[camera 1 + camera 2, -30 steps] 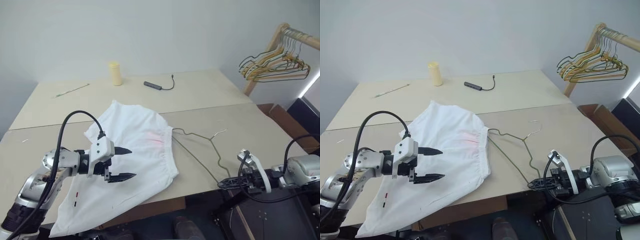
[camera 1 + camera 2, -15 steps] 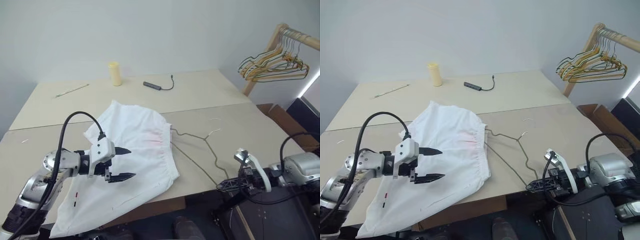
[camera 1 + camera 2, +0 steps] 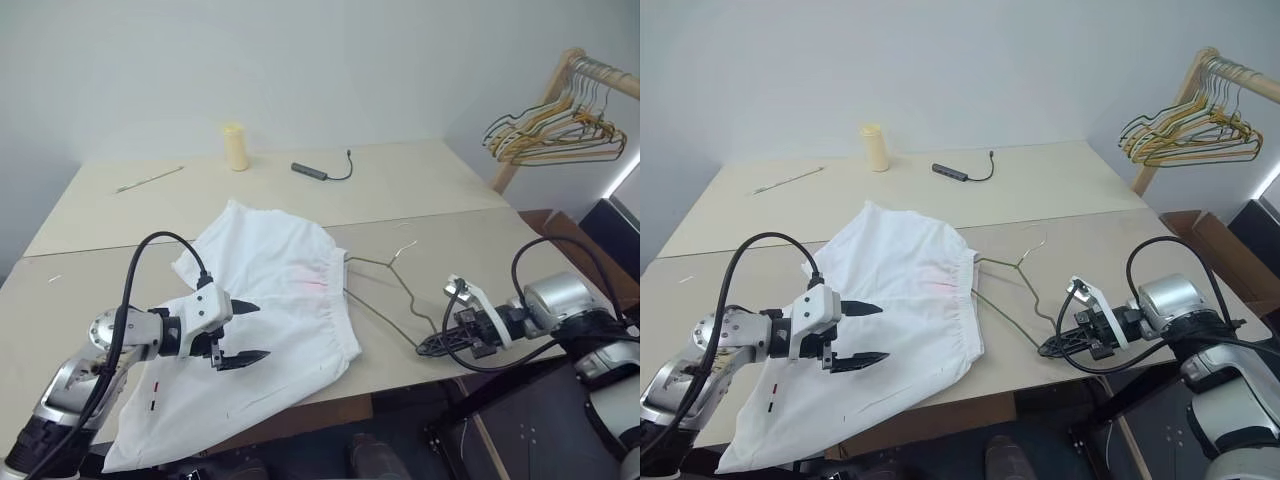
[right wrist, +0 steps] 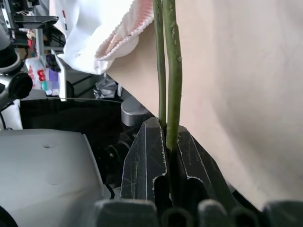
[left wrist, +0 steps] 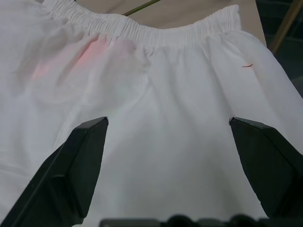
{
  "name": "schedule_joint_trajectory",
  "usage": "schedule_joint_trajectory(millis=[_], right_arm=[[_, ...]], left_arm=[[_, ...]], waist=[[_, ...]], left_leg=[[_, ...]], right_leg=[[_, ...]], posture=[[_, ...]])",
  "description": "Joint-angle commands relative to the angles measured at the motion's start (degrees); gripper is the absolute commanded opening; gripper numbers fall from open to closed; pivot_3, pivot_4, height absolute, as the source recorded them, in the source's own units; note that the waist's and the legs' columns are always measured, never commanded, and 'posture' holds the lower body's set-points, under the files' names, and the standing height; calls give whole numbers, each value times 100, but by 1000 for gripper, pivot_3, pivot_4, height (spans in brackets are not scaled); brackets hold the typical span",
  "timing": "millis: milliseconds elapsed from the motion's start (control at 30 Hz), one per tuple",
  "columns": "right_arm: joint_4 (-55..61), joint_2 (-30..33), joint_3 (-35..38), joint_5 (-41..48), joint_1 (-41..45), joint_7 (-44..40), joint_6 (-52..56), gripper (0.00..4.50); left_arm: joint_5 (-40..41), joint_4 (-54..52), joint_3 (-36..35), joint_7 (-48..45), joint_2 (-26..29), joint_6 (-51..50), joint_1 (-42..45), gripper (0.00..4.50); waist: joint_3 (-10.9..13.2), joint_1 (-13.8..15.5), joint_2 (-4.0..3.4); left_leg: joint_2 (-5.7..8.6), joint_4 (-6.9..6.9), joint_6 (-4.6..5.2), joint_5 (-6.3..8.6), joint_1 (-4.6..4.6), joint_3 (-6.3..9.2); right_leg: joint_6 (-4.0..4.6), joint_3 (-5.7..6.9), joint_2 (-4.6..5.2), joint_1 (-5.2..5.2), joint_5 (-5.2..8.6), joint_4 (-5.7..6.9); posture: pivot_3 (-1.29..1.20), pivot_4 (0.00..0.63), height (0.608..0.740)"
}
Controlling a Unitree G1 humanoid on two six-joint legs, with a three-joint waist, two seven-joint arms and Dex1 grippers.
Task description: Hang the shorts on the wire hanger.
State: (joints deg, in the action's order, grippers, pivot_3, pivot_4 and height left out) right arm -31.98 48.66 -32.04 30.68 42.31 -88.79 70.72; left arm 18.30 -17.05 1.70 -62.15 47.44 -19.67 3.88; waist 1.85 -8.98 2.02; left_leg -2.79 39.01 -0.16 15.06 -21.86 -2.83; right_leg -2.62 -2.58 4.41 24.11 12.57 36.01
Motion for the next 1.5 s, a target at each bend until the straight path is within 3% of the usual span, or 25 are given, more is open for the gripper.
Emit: schedule_joint_trajectory(millis=[33,233,433,767,933,1067,1267,1500], right_arm=[[-364,-147,58,-68,355,-371,-160,0],[-1108,-522,193,-353,706,-360,-304,0],[-1560,-805,792,-498,823,51,-514,0],[1149,-895,2486,-434,-672,1403,-2437,0],[2113,-908,2632,-623,-1034,1756,-3195,0],[2454,-972,2561,-966,-1154,1924,-4162,0],[2523,-1013,2282,-1438,-1013,2006,-4713,0],[2676,-1020,1986,-1746,-845,1838,-5046,0]], left_arm=[[10,-147,-72,52,15,65,42,4446],[-64,-111,26,85,-31,100,99,4446],[-76,-97,49,89,-27,114,123,4446],[-69,-47,-100,191,-61,310,290,4446],[343,84,-623,441,-215,211,1155,4446],[525,626,-1005,489,-106,297,2504,4446],[698,1463,-1001,-456,345,515,3780,4446],[152,2621,-225,-1974,719,1303,4442,4446]], waist=[[0,23,-1],[-1,31,-2],[-1,35,-2],[-1,39,-3],[-1,34,-2],[-2,29,-1],[-2,-25,-1],[-1,-93,-1]], left_leg=[[0,0,0,0,0,0],[0,1,0,0,-2,0],[1,3,0,0,-2,1],[1,3,-1,0,-6,4],[1,7,-1,-1,-3,4],[1,8,-1,0,-9,6],[4,6,-1,0,-7,5],[3,7,-1,-1,0,4]], right_leg=[[0,0,0,0,0,1],[2,0,0,1,-1,2],[2,2,0,-1,-2,4],[1,4,1,1,-1,6],[-1,4,1,-2,-2,8],[-2,6,0,0,-3,3],[-3,4,1,-1,-3,1],[-3,3,0,-5,-2,5]], posture=[[-91,0,740],[-95,0,740],[-96,0,740],[-120,0,740],[-128,0,740],[-126,0,740],[-124,0,740],[-129,0,740]])
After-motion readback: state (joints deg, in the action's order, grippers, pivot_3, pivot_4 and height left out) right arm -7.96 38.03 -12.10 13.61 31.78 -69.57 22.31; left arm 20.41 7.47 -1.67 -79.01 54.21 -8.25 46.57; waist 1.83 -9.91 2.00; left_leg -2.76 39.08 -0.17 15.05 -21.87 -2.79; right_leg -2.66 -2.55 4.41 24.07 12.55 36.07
